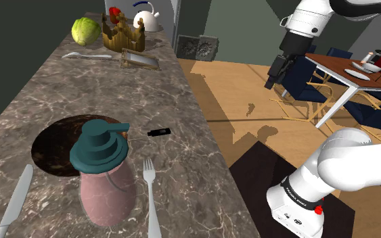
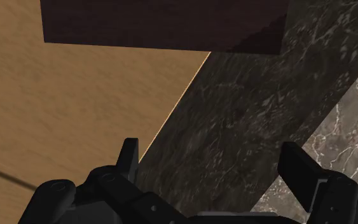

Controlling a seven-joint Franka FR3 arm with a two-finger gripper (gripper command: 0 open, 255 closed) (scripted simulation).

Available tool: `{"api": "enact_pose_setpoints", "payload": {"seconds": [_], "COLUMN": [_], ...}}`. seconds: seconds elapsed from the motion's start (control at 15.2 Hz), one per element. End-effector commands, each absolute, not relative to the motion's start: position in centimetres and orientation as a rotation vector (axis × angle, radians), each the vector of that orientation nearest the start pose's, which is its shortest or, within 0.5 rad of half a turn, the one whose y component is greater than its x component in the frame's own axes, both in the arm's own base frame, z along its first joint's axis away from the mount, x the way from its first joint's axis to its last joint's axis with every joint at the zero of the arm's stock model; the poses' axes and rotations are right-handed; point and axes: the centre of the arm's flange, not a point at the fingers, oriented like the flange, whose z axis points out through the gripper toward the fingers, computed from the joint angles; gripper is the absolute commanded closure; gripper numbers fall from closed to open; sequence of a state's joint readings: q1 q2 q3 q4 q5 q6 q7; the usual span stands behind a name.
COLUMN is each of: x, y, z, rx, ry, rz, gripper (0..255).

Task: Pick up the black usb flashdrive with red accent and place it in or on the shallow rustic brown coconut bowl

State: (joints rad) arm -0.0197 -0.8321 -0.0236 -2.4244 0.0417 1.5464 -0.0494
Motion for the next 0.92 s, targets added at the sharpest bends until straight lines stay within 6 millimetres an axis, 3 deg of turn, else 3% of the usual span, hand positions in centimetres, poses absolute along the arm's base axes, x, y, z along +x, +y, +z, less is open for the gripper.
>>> {"api": "enact_pose_setpoints", "payload": {"seconds": [0.0,0.86], "x": [29.0,35.9], "y": [-1.0,14.5], "z": [57.0,52.2], "rx": [-3.08,-3.111], "ry": [-0.022,-0.134], "rz": [0.067,0.055], "gripper": [0,0]}}
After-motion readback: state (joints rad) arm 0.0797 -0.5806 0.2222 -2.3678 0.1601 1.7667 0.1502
